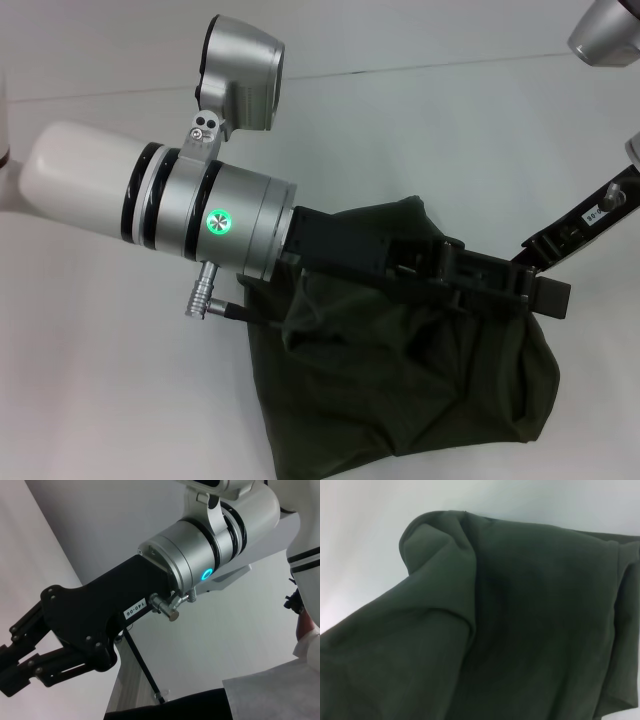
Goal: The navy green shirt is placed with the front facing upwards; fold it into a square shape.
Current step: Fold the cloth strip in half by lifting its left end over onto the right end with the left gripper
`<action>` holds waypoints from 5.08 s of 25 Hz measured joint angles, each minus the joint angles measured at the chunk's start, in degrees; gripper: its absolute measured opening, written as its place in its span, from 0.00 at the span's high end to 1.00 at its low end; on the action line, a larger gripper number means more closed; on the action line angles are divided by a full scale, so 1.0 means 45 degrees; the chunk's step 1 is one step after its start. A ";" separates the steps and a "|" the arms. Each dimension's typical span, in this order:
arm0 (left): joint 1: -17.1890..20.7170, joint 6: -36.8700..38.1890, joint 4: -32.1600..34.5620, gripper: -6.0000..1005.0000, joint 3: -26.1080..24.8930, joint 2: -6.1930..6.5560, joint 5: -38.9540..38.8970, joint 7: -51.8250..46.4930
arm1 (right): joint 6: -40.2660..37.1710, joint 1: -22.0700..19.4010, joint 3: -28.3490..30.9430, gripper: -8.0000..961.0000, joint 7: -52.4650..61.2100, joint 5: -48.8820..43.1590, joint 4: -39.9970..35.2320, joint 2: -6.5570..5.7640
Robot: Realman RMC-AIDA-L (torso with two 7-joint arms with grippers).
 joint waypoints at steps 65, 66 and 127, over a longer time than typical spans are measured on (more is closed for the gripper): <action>0.1404 -0.3158 0.0031 0.31 -0.0081 0.0115 0.3861 -0.3411 | 0.0150 -0.0082 0.0011 0.76 -0.0058 0.0002 -0.0018 -0.0132; 0.1316 -0.3191 -0.0084 0.31 0.0009 0.0103 0.3863 -0.3412 | 0.0154 -0.0083 0.0015 0.76 -0.0051 0.0002 -0.0018 -0.0133; -0.0025 -0.5027 -0.1431 0.92 -0.1602 0.0066 0.1368 -0.0036 | -0.1256 -0.0106 0.0865 0.76 0.0123 0.0688 -0.2068 -0.0235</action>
